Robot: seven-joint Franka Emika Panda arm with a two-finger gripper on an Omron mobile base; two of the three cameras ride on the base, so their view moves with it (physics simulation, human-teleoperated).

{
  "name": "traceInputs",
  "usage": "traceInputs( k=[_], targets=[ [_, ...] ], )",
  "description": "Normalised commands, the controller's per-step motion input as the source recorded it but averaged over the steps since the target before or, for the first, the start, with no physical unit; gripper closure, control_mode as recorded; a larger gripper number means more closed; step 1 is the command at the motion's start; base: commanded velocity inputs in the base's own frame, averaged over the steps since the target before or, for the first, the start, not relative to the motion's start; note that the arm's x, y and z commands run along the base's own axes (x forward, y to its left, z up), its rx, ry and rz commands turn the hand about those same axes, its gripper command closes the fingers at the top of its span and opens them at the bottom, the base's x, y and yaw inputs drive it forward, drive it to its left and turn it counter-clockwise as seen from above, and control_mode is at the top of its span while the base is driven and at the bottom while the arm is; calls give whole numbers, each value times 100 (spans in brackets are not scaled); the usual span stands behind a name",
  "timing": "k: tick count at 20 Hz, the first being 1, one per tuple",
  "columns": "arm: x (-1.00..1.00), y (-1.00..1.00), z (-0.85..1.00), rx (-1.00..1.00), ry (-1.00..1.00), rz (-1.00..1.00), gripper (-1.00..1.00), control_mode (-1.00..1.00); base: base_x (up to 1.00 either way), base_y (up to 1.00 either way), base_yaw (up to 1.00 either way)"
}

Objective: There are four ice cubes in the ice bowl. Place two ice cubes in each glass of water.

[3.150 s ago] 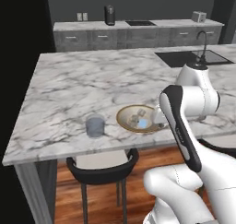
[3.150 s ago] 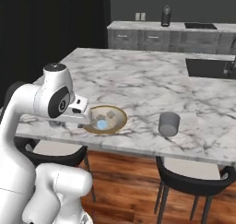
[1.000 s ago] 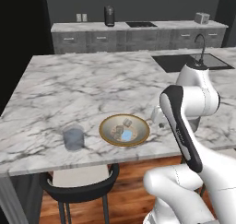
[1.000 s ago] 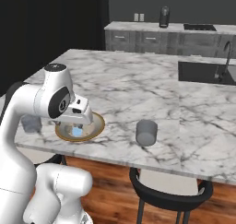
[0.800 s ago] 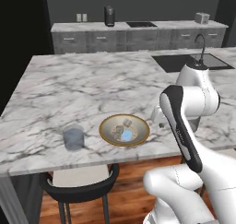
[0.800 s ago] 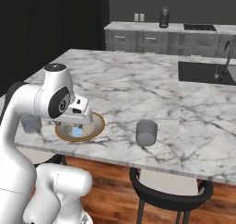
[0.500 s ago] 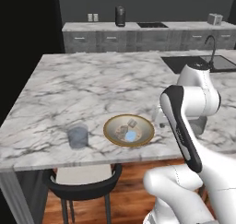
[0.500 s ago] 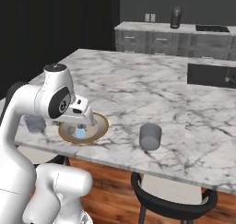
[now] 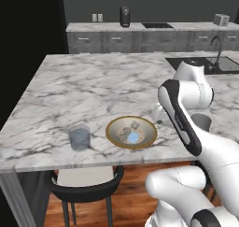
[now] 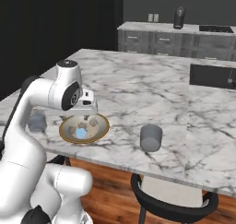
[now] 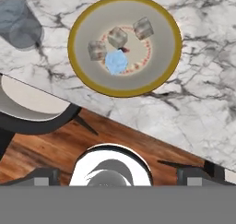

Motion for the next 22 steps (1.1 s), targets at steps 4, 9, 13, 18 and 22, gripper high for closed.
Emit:
traceInputs(
  k=[4,9,13,18,22],
  targets=[
    [40,16,0,-3,2,15,-100,-100,0,0,0],
    [29,28,0,-7,4,12,-100,-100,0,0,0],
    [11,28,-22,-14,9,10,-100,-100,0,0,0],
    [4,6,-54,-6,5,11,-100,-100,0,0,0],
    [4,0,-53,8,-2,12,-100,-100,0,0,0]
  ],
)
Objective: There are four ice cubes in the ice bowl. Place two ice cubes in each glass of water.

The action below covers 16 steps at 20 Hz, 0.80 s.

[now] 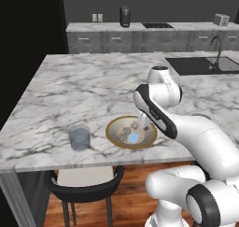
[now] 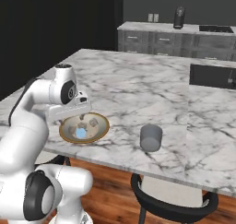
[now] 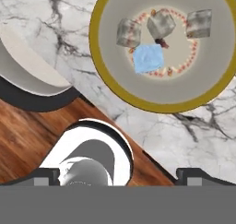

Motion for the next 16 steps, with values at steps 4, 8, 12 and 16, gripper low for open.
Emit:
traceInputs(
  k=[4,8,12,16],
  targets=[
    [13,0,-36,7,0,11,-100,-100,0,0,0],
    [31,0,-29,0,0,7,-100,-100,0,0,0],
    [37,9,-35,0,3,8,-100,-100,0,0,0],
    [28,16,-31,0,7,4,-100,-100,0,0,0]
  ],
)
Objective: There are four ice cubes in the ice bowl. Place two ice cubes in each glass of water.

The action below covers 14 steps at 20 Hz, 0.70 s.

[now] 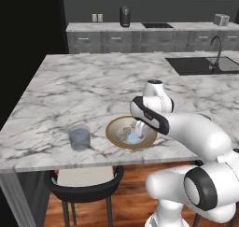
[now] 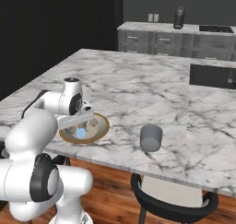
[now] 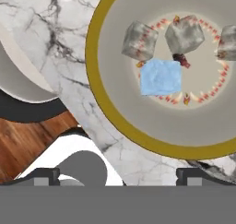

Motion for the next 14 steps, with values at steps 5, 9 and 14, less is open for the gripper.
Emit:
traceInputs(
  k=[5,9,14],
  targets=[
    [27,14,-28,0,6,0,-100,-100,0,0,0],
    [30,0,-27,0,7,0,-100,-100,0,0,0],
    [32,1,-28,1,4,0,-100,-100,0,0,0]
  ],
)
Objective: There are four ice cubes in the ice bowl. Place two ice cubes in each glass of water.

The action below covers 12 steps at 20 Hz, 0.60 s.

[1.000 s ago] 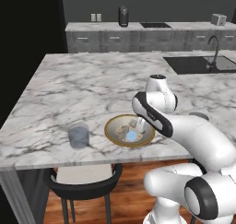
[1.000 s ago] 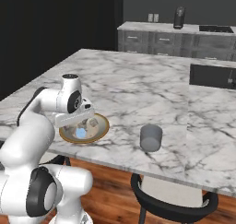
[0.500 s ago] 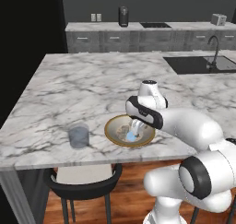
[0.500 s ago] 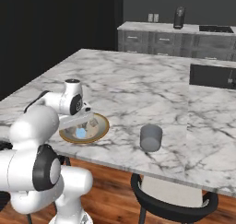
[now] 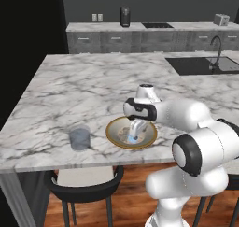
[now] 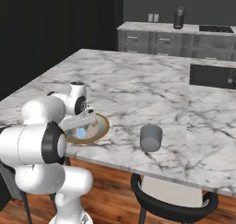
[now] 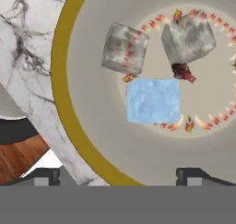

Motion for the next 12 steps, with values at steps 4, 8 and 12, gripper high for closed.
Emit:
traceInputs(
  k=[4,8,12],
  targets=[
    [22,2,-28,2,1,0,-100,-100,0,0,0],
    [12,3,-27,1,2,0,-100,-100,0,0,0],
    [16,9,-23,2,0,-1,-100,-100,0,0,0]
  ],
)
